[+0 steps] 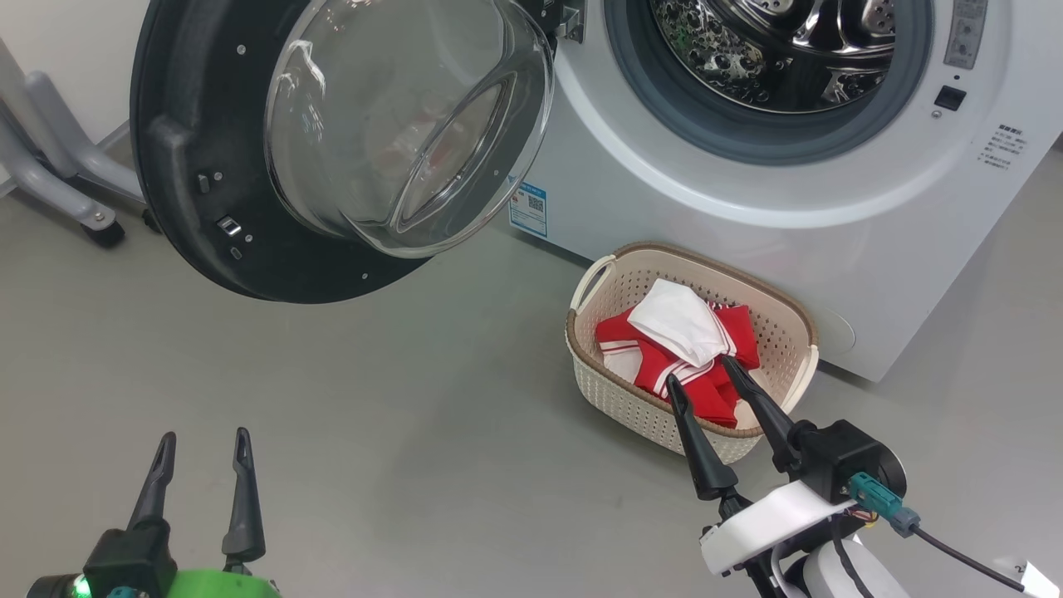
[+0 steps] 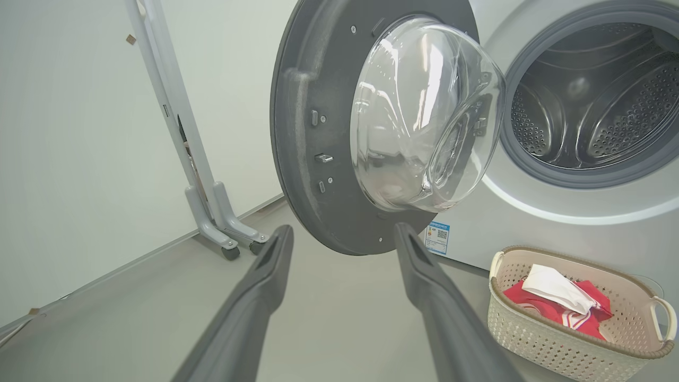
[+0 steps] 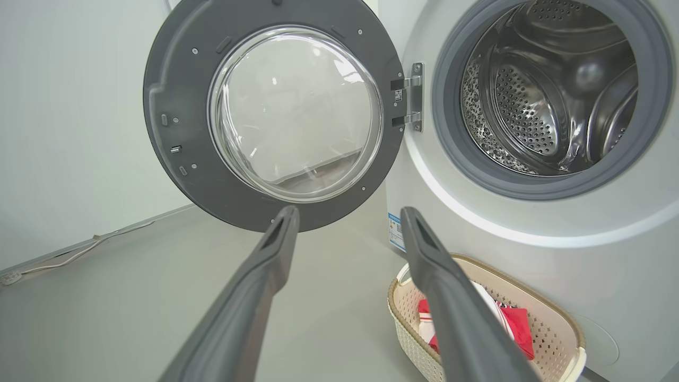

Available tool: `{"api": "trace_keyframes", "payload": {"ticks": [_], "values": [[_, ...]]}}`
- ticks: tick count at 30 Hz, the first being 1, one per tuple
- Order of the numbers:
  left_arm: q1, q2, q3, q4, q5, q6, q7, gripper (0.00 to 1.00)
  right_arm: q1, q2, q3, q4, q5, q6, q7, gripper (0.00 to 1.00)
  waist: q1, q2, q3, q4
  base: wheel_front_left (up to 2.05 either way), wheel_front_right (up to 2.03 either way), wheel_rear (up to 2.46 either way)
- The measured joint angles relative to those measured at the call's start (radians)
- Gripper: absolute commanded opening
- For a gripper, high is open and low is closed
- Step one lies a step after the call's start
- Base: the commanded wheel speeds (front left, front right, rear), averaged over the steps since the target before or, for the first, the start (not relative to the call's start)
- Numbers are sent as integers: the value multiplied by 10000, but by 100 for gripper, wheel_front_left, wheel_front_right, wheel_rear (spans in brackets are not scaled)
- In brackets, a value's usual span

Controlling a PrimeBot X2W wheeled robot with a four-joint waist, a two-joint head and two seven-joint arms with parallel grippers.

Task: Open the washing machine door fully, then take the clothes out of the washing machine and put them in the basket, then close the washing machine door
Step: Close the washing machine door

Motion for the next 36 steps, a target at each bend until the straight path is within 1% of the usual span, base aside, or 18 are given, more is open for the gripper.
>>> {"api": "trace_keyframes", "payload": {"ticks": [36], "values": [[118, -2, -190, -96, 6, 10, 0, 100, -113, -6, -42, 102, 163, -13, 0, 100, 0, 0, -30, -69, 0, 0, 0]]}}
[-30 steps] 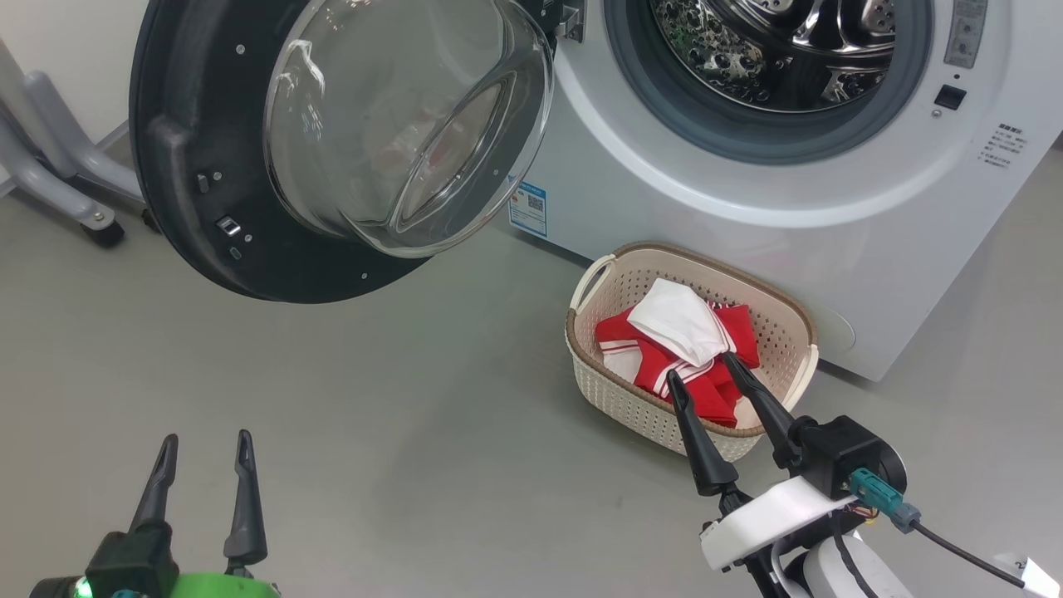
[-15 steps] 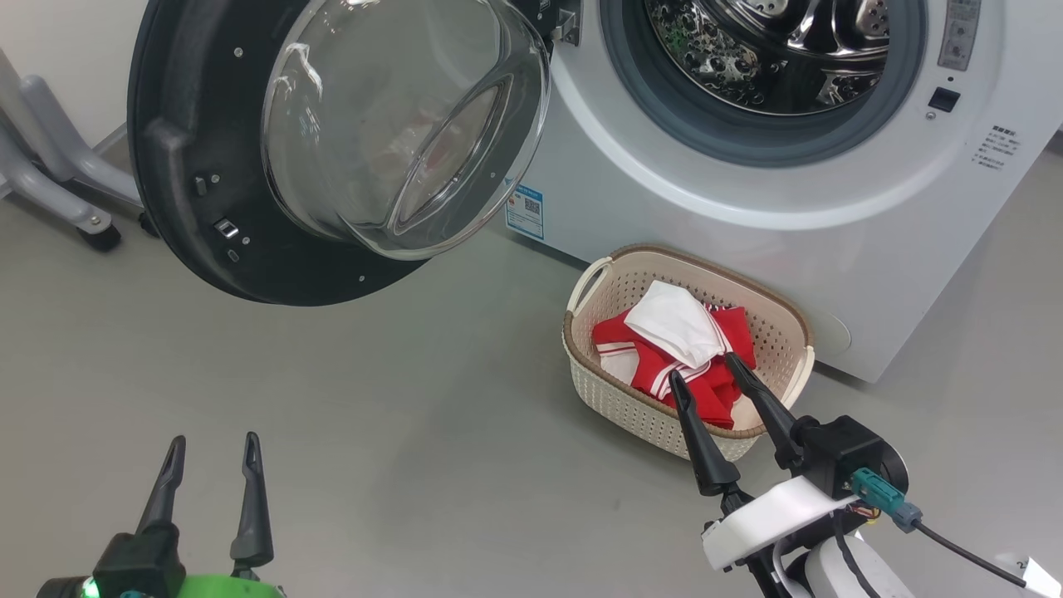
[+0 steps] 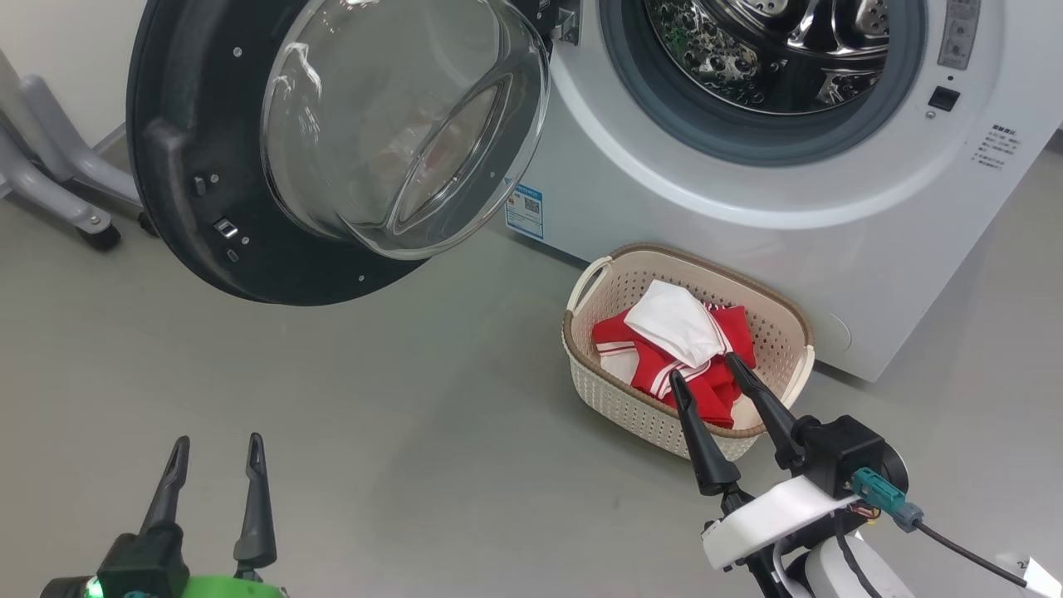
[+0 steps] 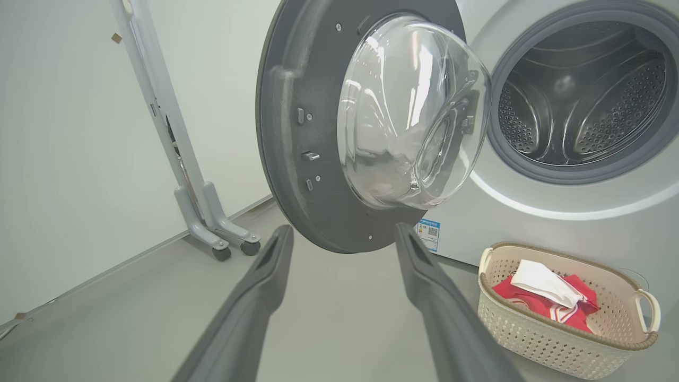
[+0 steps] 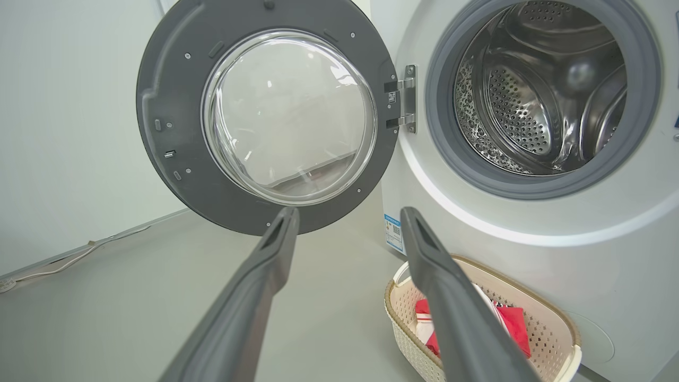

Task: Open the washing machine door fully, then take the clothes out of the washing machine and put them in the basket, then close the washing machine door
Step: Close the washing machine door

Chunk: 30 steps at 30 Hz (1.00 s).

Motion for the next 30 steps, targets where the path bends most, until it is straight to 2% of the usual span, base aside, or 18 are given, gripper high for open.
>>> {"api": "trace_keyframes", "payload": {"ticks": [5, 6, 7, 18, 24, 27, 30], "values": [[6, 2, -65, -15, 2, -67, 0, 100, 0, 0, 2, 0, 0, -2, 0, 100, 0, 0, 15, -1, 0, 0, 0], [7, 2, -65, -38, 0, -77, 0, 45, 0, 0, 4, -10, 0, -6, 0, 100, 0, 0, 26, 0, 0, 0, 0], [7, 2, -67, -63, 0, -92, 0, 0, 0, 0, 2, -12, -2, -6, 0, 100, 0, 0, 45, 2, 0, 0, 0], [-12, 188, 171, -466, -107, -222, 0, 0, 7, -94, -73, -153, -153, -244, 0, 100, 0, 0, 411, 2, 0, 0, 0], [-118, 761, 991, -1043, -332, -219, 0, 0, 2, -196, 107, -393, -303, -242, 0, 100, 0, 0, 849, -170, 0, 0, 0], [-541, 1292, 1499, -1394, -487, -221, 59, 0, -47, -360, 107, -600, -470, -244, 12, 100, 0, 0, 1185, -381, 0, 0, 0], [-904, 1584, 1918, -1639, -780, -259, 236, 0, -184, -491, 96, -740, -560, -245, 105, 100, 0, 0, 1464, -560, 0, 0, 0]]}}
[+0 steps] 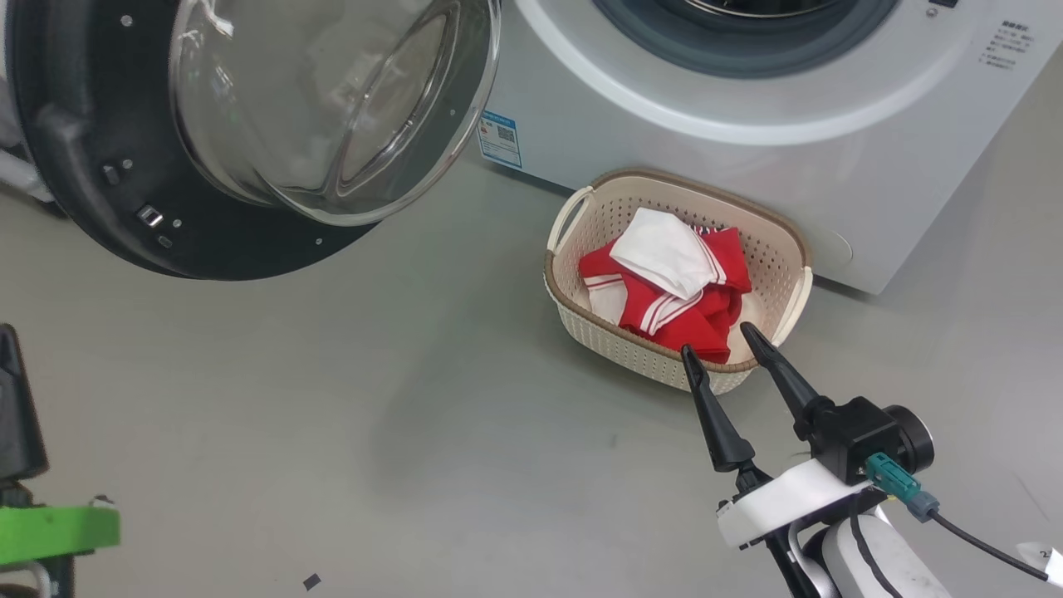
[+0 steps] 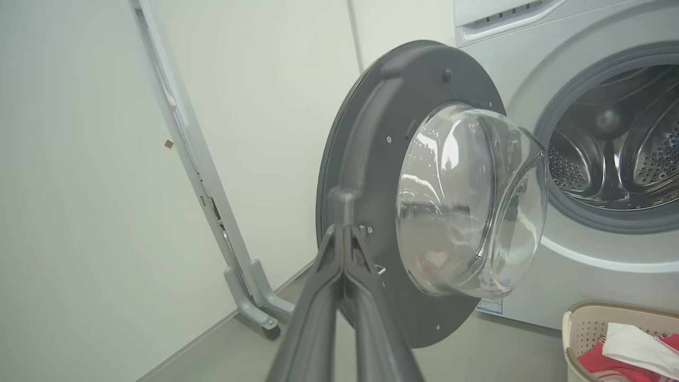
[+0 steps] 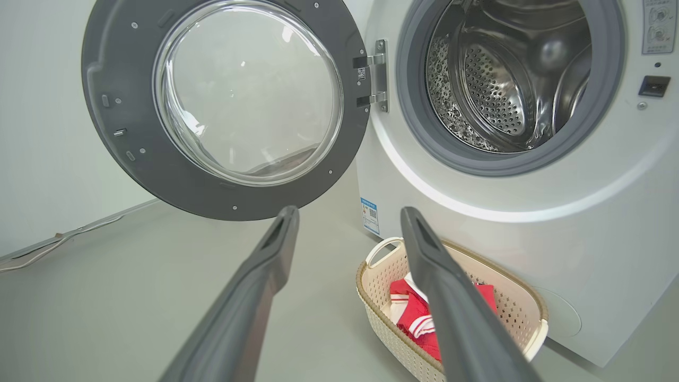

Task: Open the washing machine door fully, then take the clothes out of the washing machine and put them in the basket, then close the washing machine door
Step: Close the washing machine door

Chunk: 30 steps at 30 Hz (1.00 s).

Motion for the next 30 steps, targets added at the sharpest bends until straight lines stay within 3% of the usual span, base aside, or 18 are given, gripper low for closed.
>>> {"api": "trace_keyframes", "payload": {"ticks": [9, 19, 26, 30], "values": [[-1277, 938, 1415, -433, -1296, -230, 740, 0, -301, -291, -88, -349, -161, -12, 174, 100, 0, 0, 793, -541, 0, 0, 0], [-3528, 1601, 3647, 842, -4798, -153, 2782, 0, -739, -571, -299, -656, -188, -10, 215, 100, 0, 0, 1723, -1262, 0, 0, 0], [-5181, 1977, 4893, 2688, -6604, 823, 4215, 0, -941, -639, -341, -706, -188, 4, 215, 100, 0, 0, 2184, -1678, 0, 0, 0], [-6776, 1388, 6027, 3753, -8675, 1271, 4863, 0, -1004, -675, -353, -717, -188, 6, 215, 100, 1, 0, 2347, -1848, 0, 0, 0]]}}
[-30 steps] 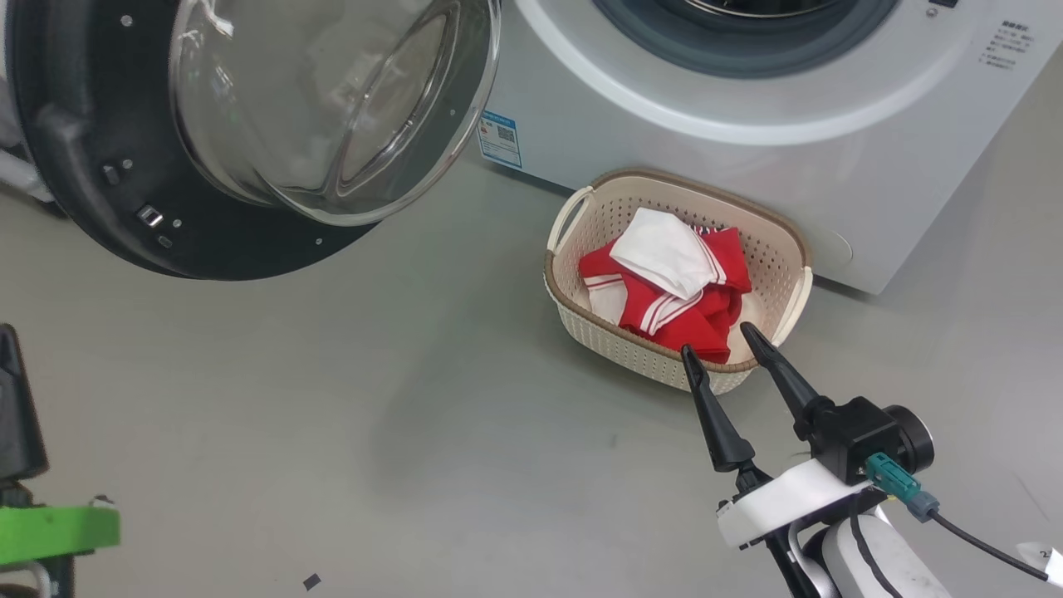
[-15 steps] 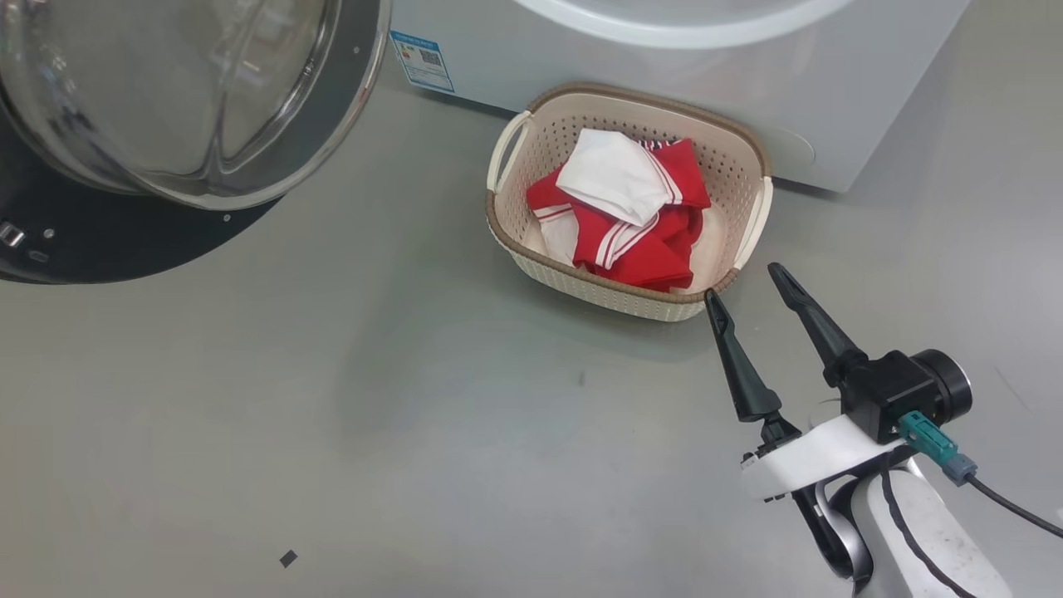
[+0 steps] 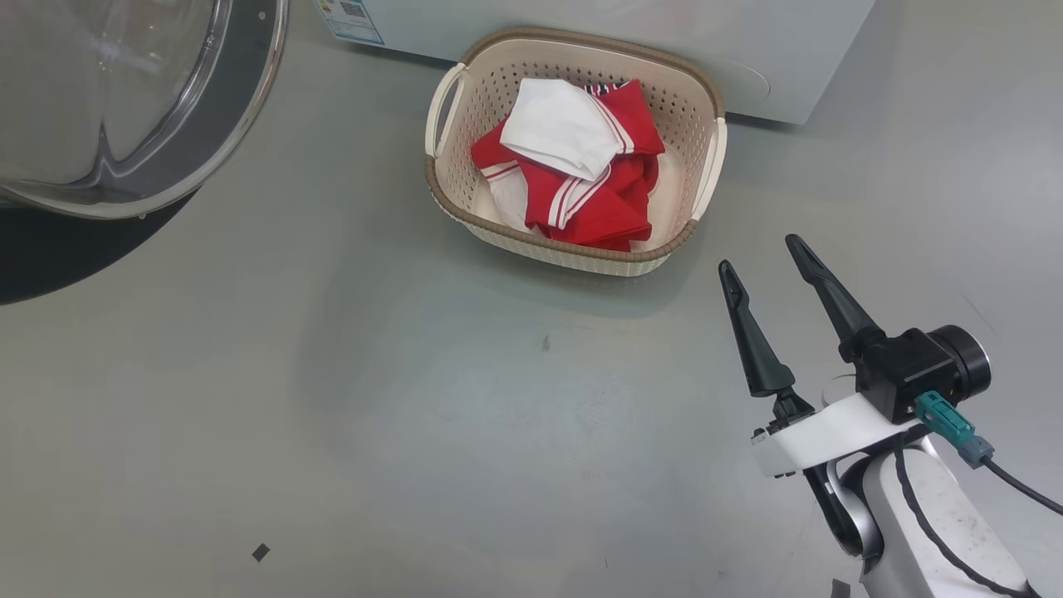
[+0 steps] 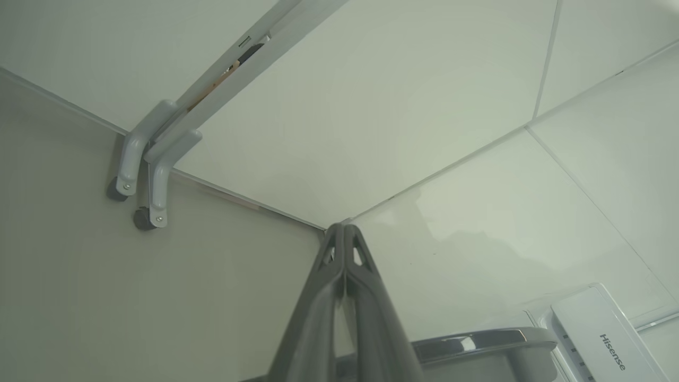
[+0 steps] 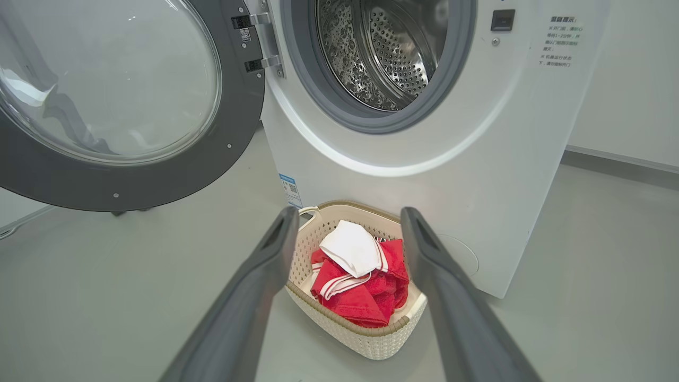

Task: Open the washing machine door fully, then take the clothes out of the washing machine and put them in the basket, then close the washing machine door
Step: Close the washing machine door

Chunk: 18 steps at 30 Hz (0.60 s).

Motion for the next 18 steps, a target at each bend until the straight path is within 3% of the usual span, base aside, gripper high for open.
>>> {"api": "trace_keyframes", "payload": {"ticks": [10, 14, 18], "values": [[-1348, 470, 1578, 2541, -351, 88, 487, 0, -93, -2, 13, -2, 6, 35, -4, 100, 0, 0, 150, -363, 0, 0, 0], [-2019, 330, 2947, 4372, -635, 86, 366, 0, -95, 0, -2, 8, 33, 42, -4, 100, 0, 0, 125, -456, 0, 0, 0], [-2576, 435, 2966, 5260, -545, 86, 405, 0, -95, 2, -8, 6, 35, 44, -10, 100, 0, 0, 102, -489, 0, 0, 0]]}}
